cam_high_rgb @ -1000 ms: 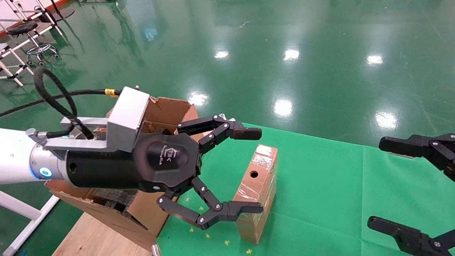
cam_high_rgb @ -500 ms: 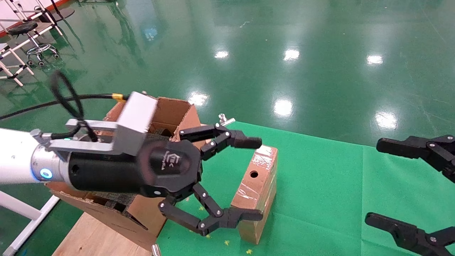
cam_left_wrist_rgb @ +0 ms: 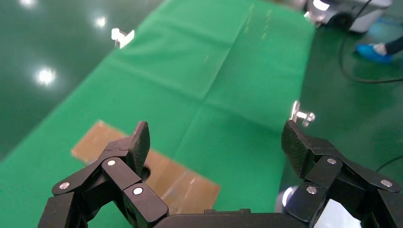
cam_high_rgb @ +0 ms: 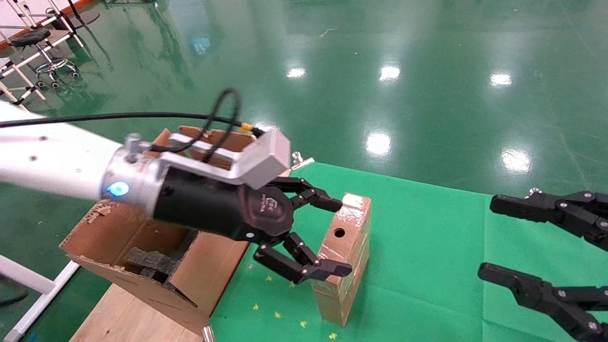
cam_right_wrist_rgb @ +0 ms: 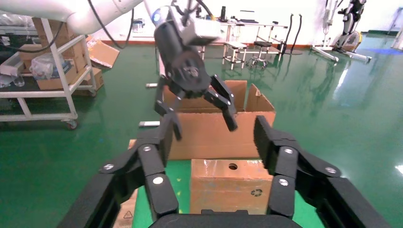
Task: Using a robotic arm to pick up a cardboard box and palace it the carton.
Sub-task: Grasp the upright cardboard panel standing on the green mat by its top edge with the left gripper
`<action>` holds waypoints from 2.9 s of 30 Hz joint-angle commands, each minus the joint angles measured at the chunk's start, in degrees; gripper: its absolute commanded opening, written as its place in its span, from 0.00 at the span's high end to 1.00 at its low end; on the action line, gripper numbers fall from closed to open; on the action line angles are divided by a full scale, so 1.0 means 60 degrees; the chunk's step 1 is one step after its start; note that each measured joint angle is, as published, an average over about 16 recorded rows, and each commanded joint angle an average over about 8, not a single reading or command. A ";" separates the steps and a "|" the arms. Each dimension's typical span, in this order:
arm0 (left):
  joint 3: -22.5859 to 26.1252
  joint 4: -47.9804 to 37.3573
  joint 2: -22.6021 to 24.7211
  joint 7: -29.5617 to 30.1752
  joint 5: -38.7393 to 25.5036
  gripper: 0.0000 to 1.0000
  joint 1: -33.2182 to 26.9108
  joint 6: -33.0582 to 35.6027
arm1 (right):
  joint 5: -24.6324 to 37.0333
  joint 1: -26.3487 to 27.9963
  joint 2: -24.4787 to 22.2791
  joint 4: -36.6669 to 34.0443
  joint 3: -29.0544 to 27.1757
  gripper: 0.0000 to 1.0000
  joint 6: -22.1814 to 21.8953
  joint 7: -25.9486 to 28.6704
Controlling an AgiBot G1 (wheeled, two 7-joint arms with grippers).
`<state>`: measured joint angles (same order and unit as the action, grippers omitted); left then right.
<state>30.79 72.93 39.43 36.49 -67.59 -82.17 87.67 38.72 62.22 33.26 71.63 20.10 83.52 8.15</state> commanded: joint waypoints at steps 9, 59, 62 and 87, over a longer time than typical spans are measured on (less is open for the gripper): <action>0.0673 -0.0116 0.0509 0.1034 -0.1091 0.00 -0.0776 0.0130 | -0.0004 -0.0002 -0.0002 -0.0001 0.0000 1.00 -0.0003 -0.0001; 0.5773 -0.1454 0.4085 0.8278 -0.4784 0.80 -0.4061 0.0128 | -0.0005 -0.0002 -0.0003 -0.0003 0.0002 0.00 -0.0004 -0.0003; 0.5857 -0.1453 0.4152 0.8301 -0.4890 1.00 -0.4077 0.0116 | -0.0005 -0.0003 -0.0004 -0.0004 0.0001 0.00 -0.0006 -0.0003; 0.5785 -0.1441 0.4093 0.8281 -0.4831 1.00 -0.4064 0.0108 | -0.0007 -0.0004 -0.0004 -0.0005 0.0002 0.00 -0.0007 -0.0003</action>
<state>65.52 64.29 63.98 86.18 -96.58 -106.56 88.31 38.68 62.20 33.24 71.60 20.11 83.49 8.14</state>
